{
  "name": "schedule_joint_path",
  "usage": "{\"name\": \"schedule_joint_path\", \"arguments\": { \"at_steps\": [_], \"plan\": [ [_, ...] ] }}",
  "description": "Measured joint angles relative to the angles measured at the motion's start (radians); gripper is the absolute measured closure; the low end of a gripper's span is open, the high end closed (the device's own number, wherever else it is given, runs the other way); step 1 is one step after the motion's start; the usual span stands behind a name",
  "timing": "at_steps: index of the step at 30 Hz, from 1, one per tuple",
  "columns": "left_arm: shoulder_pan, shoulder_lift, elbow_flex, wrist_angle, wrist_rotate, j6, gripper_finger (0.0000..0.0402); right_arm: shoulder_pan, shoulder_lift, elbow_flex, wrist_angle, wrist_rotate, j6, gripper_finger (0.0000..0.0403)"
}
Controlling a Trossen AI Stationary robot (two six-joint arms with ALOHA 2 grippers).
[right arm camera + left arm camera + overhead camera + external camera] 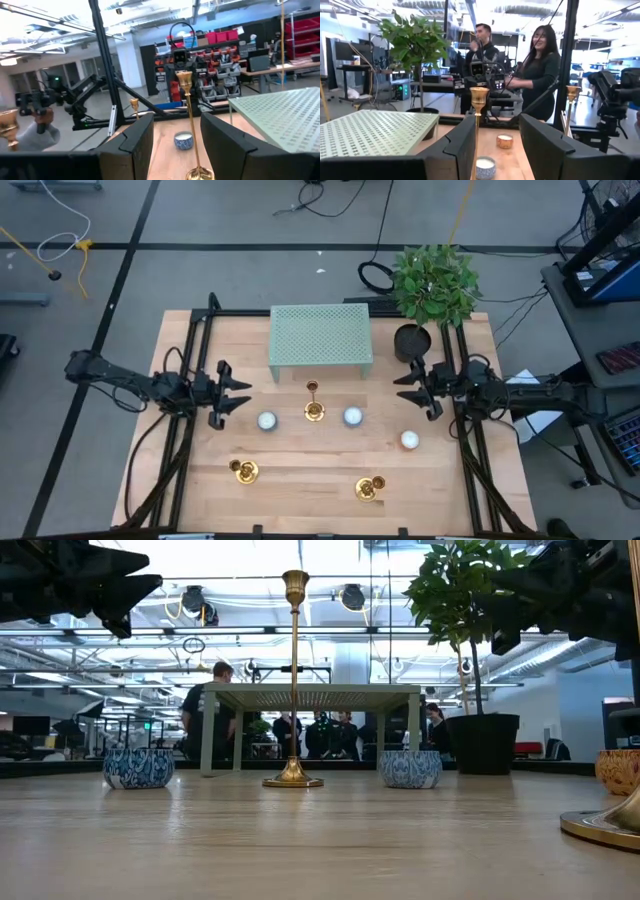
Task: Pick & Place candle stick holders
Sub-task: Put the middle gold candle holder on the shelf
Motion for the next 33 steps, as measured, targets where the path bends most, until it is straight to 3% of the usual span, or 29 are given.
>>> {"name": "schedule_joint_path", "arguments": {
  "at_steps": [4,16,28,33],
  "plan": [
    [0.000,0.064,0.031,0.000,-0.001,0.000,0.0243,0.056,0.081,0.000,0.064,0.092,-0.005,0.0248],
    [0.000,0.353,0.162,0.001,-0.002,-0.027,0.0243,0.208,0.331,0.091,0.145,0.116,-0.071,0.0248],
    [0.001,0.679,0.258,0.181,-0.010,-0.066,0.0243,0.302,0.400,0.092,0.149,0.069,-0.100,0.0248],
    [0.001,0.827,0.349,0.181,-0.113,-0.079,0.0243,0.302,0.401,0.093,0.160,0.069,-0.133,0.0248]
  ]
}}
